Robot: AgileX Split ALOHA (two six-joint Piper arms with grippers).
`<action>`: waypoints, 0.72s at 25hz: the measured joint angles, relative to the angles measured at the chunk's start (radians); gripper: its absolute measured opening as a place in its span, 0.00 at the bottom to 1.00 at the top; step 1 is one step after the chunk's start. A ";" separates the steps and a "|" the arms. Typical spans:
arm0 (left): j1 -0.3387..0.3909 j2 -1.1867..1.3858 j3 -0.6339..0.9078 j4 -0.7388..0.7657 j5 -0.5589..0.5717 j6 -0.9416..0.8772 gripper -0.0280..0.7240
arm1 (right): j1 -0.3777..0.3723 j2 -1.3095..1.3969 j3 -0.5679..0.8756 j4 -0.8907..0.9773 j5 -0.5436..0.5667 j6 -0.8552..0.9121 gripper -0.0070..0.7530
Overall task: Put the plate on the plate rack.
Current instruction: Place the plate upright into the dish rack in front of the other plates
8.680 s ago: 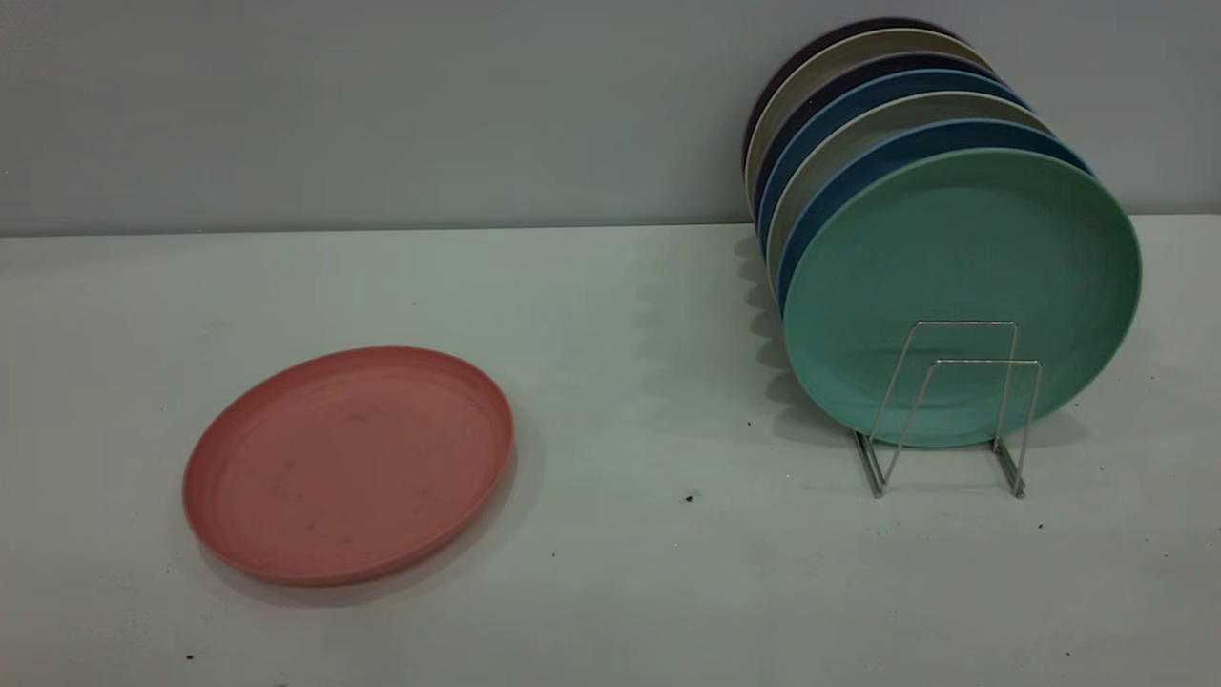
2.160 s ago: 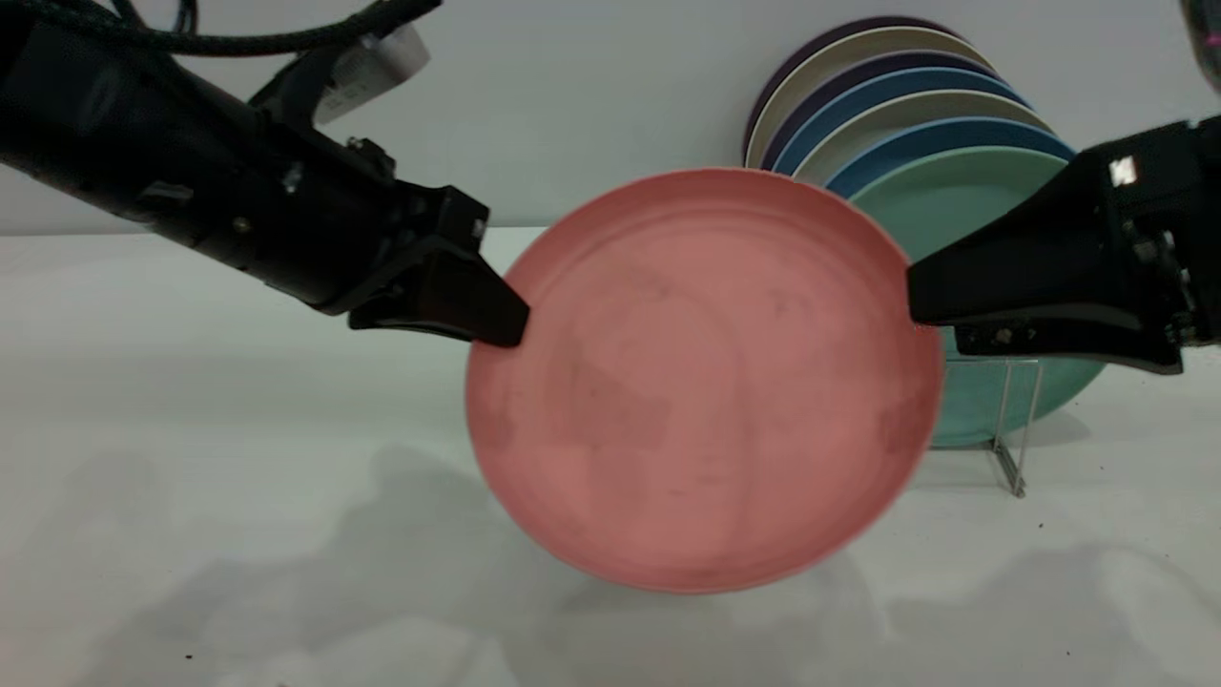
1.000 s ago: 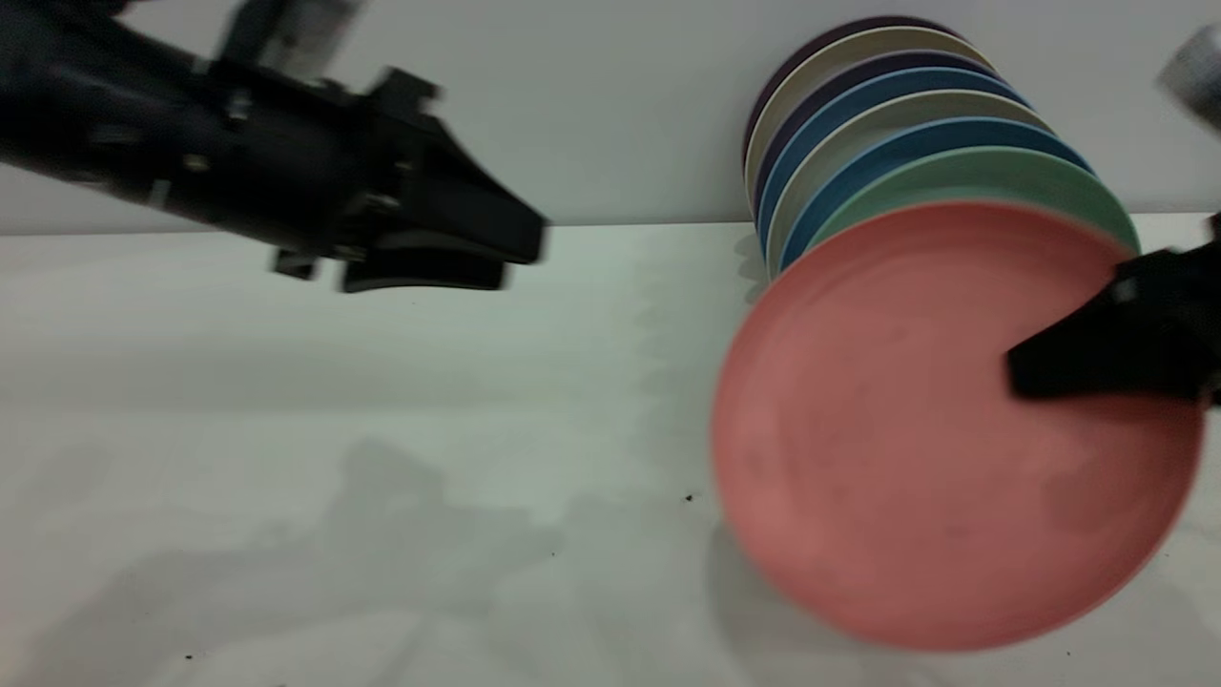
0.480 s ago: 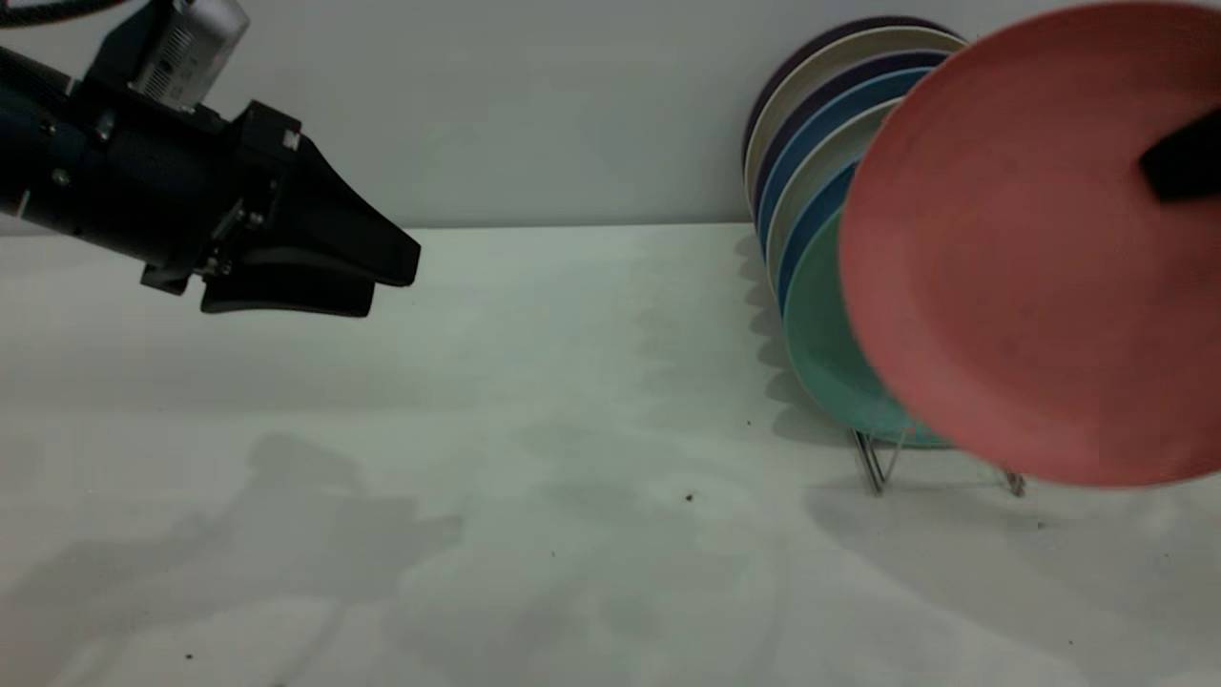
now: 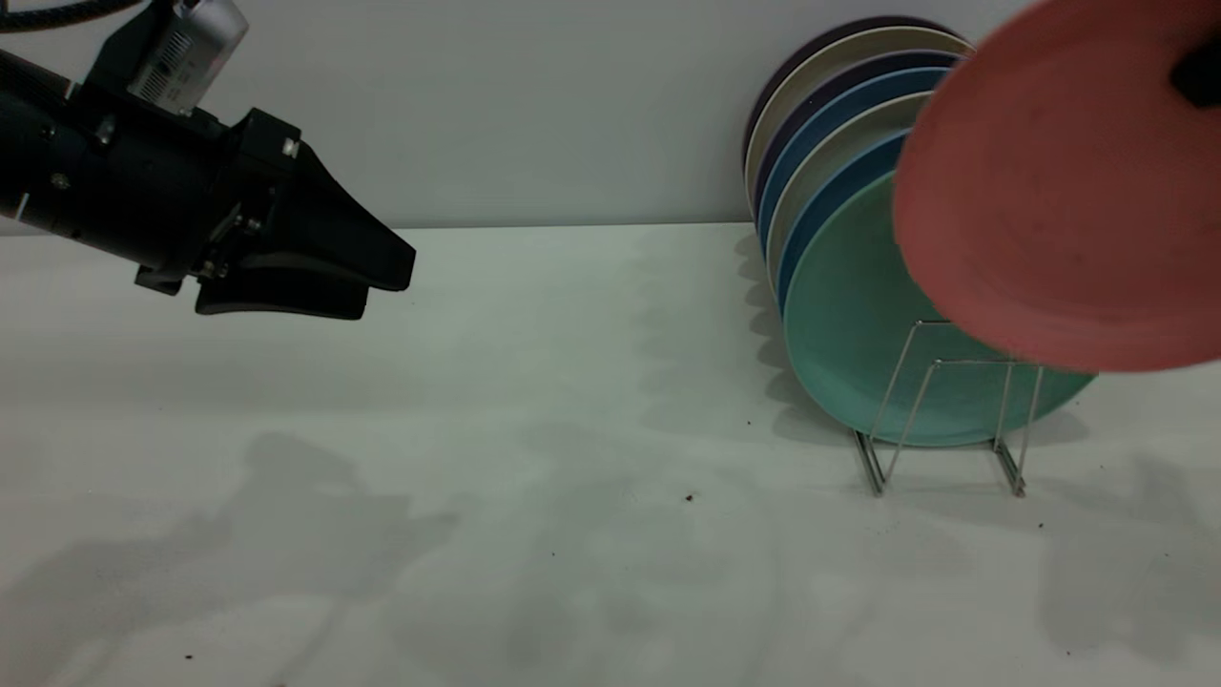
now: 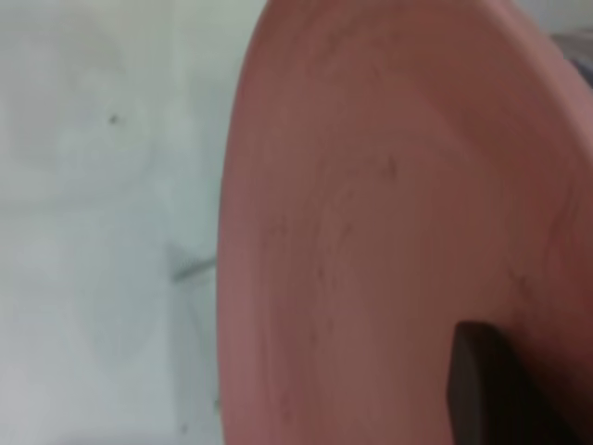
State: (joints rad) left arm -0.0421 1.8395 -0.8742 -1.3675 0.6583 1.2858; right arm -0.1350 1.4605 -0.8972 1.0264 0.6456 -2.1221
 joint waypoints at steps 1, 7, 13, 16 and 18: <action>0.000 0.000 0.000 0.000 -0.004 0.000 0.70 | 0.005 0.010 -0.010 0.006 0.001 0.000 0.16; 0.000 0.000 0.000 0.001 -0.010 0.000 0.70 | 0.076 0.108 -0.094 0.013 0.002 0.000 0.16; 0.000 0.000 0.000 0.001 -0.011 0.000 0.70 | 0.107 0.188 -0.153 0.011 -0.022 0.000 0.16; 0.000 0.000 0.000 0.002 -0.012 0.000 0.70 | 0.107 0.206 -0.168 -0.002 -0.040 0.000 0.16; 0.000 0.000 0.000 0.002 -0.014 0.000 0.70 | 0.107 0.215 -0.176 -0.016 -0.048 0.000 0.16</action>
State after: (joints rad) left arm -0.0421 1.8395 -0.8742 -1.3653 0.6442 1.2860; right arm -0.0281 1.6750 -1.0735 1.0103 0.5973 -2.1221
